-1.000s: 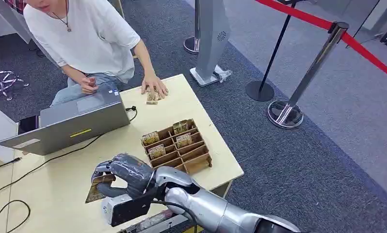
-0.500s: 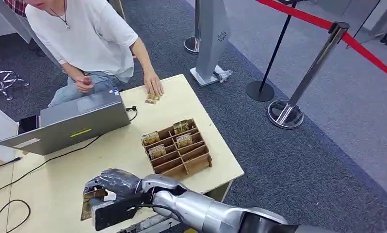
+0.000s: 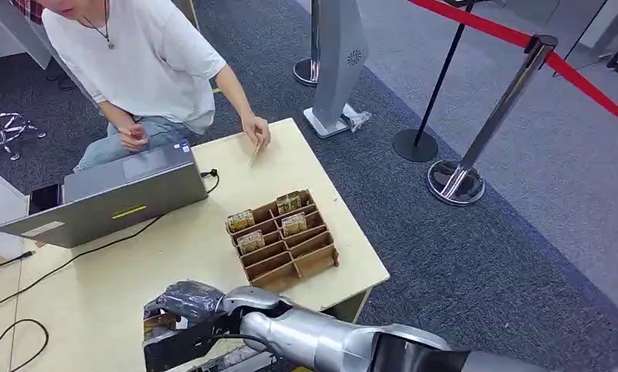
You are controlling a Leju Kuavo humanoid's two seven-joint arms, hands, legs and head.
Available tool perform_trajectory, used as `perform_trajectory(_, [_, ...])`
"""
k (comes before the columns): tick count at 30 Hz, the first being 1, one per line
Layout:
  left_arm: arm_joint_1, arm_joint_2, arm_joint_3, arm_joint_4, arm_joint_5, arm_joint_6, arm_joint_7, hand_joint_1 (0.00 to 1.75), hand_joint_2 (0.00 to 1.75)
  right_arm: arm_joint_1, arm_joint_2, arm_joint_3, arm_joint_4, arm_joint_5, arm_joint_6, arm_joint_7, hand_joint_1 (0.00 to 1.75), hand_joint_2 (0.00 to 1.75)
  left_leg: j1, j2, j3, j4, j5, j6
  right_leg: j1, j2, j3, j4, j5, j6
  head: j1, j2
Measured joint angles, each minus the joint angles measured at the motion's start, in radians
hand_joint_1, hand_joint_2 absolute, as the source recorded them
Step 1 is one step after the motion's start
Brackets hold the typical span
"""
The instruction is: Pass the card to the sensor for recognition and then transmit it.
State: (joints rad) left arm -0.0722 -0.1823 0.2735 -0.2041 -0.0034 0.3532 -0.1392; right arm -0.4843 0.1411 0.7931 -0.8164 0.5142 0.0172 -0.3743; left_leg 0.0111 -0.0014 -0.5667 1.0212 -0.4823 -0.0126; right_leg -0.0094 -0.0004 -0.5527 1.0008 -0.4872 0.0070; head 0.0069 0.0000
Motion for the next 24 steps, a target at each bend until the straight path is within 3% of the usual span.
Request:
perform_trajectory(14, [-0.001, 0.0, -0.001, 0.0, -0.007, 0.003, 0.0, 0.0, 0.0, -0.026, 0.01, 0.041, 0.107, 0.045, -0.034, 0.032, 1.75, 1.75, 0.0, 0.0, 0.0, 0.0, 0.0, 0.0, 0.0, 0.0, 0.0, 0.0, 0.0, 0.0, 0.0, 0.0])
perform_trajectory(24, [-0.005, 0.0, -0.008, 0.0, -0.008, 0.004, 0.003, 0.0, 0.0, -0.045, 0.018, 0.078, 0.17, 0.129, -0.098, 0.069, 1.75, 1.75, 0.0, 0.0, 0.0, 0.0, 0.0, 0.0, 0.0, 0.0, 0.0, 0.0, 0.0, 0.0, 0.0, 0.0])
